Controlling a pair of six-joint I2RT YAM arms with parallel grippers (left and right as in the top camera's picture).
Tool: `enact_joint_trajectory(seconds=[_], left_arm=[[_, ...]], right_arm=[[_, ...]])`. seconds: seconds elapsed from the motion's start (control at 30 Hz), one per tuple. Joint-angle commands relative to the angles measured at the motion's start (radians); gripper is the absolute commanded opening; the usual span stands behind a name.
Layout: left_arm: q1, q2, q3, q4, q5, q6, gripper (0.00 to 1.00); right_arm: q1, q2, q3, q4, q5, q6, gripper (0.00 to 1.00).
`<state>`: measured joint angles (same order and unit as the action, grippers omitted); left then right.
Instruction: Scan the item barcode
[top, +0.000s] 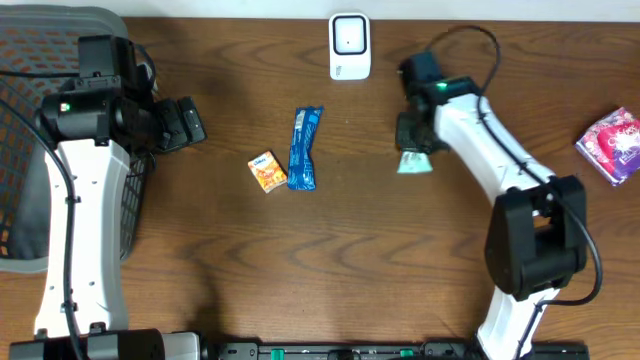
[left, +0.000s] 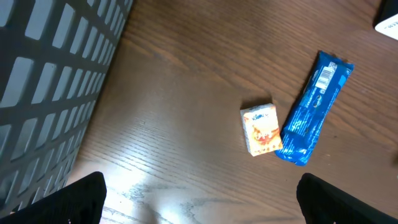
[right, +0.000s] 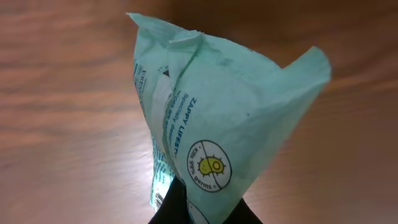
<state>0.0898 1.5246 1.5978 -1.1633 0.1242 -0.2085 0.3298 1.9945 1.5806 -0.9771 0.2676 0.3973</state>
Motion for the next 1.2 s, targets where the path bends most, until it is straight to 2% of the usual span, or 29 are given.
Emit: enact_joint_trajectory(seconds=[0.0, 0.13, 0.33, 0.47, 0.53, 0.6, 0.63, 0.67, 0.9, 1.0, 1.17], left_arm=[[0.003, 0.000, 0.001, -0.003, -0.009, 0.005, 0.98], [0.003, 0.000, 0.001, -0.003, -0.009, 0.005, 0.98], [0.003, 0.000, 0.001, -0.003, -0.009, 0.005, 0.98], [0.003, 0.000, 0.001, -0.003, -0.009, 0.005, 0.98], [0.003, 0.000, 0.002, -0.003, -0.009, 0.005, 0.98], [0.003, 0.000, 0.001, -0.003, -0.009, 0.005, 0.98], [0.003, 0.000, 0.002, -0.003, -0.009, 0.005, 0.98], [0.003, 0.000, 0.001, -0.003, -0.009, 0.005, 0.98], [0.003, 0.000, 0.001, -0.003, -0.009, 0.005, 0.98], [0.003, 0.000, 0.001, -0.003, -0.009, 0.005, 0.98], [0.003, 0.000, 0.001, -0.003, -0.009, 0.005, 0.98]], right_arm=[[0.098, 0.004, -0.010, -0.040, 0.548, 0.046, 0.01], [0.167, 0.069, -0.105, -0.013, 0.695, 0.051, 0.01], [0.224, 0.181, -0.113, -0.003, 0.653, 0.059, 0.04], [0.288, 0.201, -0.113, 0.018, 0.544, 0.059, 0.19], [0.314, 0.197, -0.097, 0.019, 0.485, 0.066, 0.35], [0.337, 0.197, -0.055, 0.011, 0.417, 0.085, 0.44], [0.344, 0.197, -0.026, 0.002, 0.381, 0.094, 0.52], [0.346, 0.197, 0.008, -0.009, 0.346, 0.097, 0.55], [0.274, 0.197, 0.340, -0.204, 0.242, 0.111, 0.56], [0.179, 0.197, 0.471, -0.288, 0.102, -0.002, 0.57], [-0.003, 0.202, 0.496, -0.359, -0.298, -0.322, 0.58]])
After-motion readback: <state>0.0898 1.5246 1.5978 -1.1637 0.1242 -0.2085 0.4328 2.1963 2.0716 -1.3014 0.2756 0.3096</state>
